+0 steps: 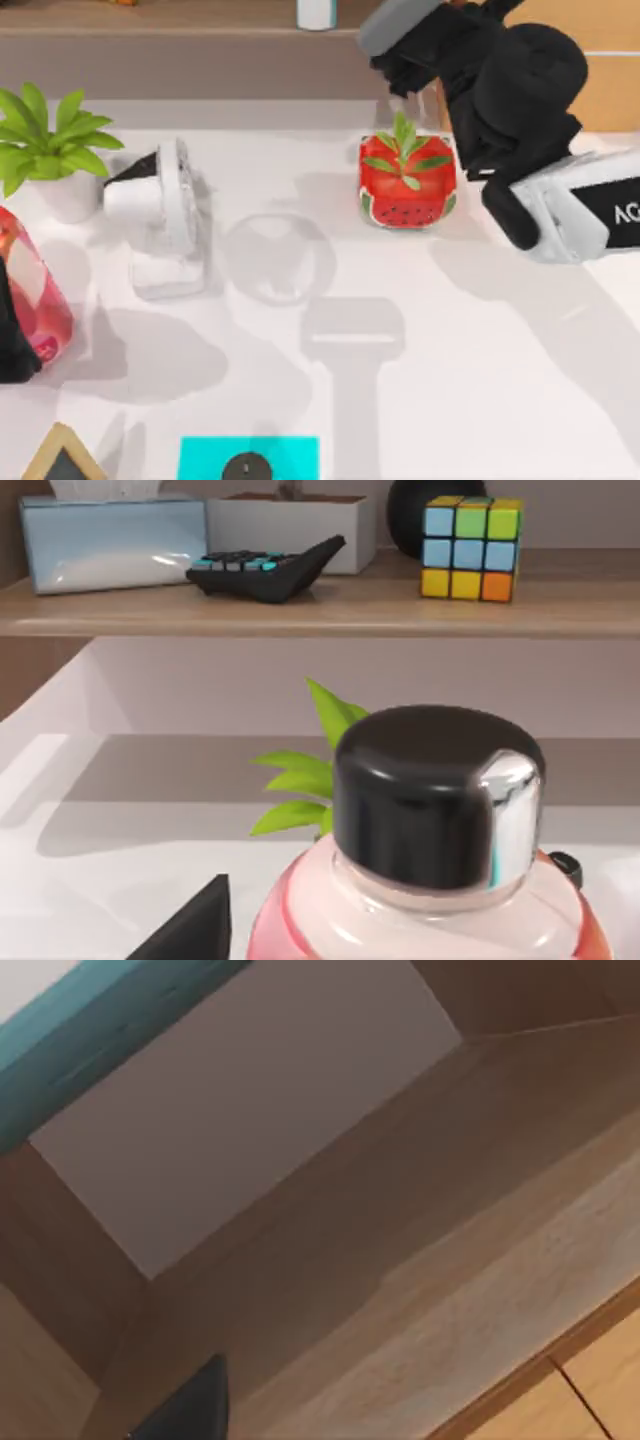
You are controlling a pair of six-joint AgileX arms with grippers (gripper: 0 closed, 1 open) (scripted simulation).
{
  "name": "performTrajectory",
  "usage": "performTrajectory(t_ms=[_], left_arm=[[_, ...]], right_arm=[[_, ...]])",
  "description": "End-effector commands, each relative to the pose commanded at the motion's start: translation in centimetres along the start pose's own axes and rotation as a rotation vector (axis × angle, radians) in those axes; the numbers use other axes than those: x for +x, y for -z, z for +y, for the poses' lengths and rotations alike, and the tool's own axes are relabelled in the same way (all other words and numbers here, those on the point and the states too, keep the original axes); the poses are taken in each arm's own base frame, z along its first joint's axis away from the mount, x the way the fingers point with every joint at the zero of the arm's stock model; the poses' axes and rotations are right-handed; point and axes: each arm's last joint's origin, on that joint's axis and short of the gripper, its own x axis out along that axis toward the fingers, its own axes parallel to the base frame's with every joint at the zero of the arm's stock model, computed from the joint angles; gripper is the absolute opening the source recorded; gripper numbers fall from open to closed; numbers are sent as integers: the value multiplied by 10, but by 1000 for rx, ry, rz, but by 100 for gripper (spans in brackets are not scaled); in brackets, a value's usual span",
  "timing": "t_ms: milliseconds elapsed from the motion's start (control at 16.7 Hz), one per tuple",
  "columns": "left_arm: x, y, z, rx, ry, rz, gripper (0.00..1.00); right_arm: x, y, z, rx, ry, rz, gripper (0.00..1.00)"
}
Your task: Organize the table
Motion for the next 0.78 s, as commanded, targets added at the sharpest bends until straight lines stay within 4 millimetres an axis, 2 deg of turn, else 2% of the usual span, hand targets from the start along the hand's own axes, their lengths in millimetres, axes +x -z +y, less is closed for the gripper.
performTrajectory(t_ms=[180,360,540,780], left_arm=[[0,0,0,0,0,0,100],[0,0,0,0,0,0,100],[0,0,0,0,0,0,100],[0,0,0,0,0,0,100]], right_arm=[[5,-68,-21,292,72,-61,100],[11,-110,-33,543,101,-72,100],[23,-124,-22,712,87,-21,100],[42,-112,25,828,39,105,100]])
